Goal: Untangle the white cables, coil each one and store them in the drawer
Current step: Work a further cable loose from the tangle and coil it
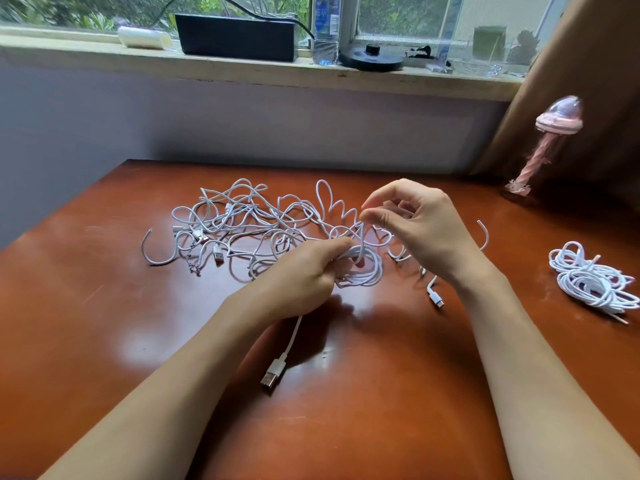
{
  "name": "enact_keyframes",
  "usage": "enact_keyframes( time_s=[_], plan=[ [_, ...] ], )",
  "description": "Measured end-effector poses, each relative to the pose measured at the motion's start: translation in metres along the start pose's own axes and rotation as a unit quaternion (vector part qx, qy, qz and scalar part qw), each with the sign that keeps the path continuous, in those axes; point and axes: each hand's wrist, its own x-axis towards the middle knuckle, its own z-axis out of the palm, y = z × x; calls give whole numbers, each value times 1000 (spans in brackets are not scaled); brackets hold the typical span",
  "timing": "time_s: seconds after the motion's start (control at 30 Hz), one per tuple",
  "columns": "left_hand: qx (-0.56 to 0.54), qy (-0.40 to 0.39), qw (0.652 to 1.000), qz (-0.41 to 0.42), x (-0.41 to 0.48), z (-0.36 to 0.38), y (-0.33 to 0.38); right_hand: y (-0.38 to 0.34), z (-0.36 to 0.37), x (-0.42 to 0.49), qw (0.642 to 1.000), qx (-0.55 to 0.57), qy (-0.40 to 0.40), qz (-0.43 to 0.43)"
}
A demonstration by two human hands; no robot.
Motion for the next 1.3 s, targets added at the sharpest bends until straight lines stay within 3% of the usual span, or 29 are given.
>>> enact_keyframes(
  time_s=[0.2, 0.53, 0.87, 1.3],
  plan=[
    [-104, 50, 993, 5, 0, -1, 13, 12, 2, 1, 998, 0, 24, 52],
    [-201, 167, 964, -38, 4, 0, 13, 24, 19, 2, 998, 8, -21, 57],
    [-66, 305, 946, -82, 8, -2, 6, 11, 36, -6, 992, -7, -107, 63],
    [72, 360, 929, -43, 5, -9, -4, -2, 53, -12, 971, -119, -206, 1]
  ],
)
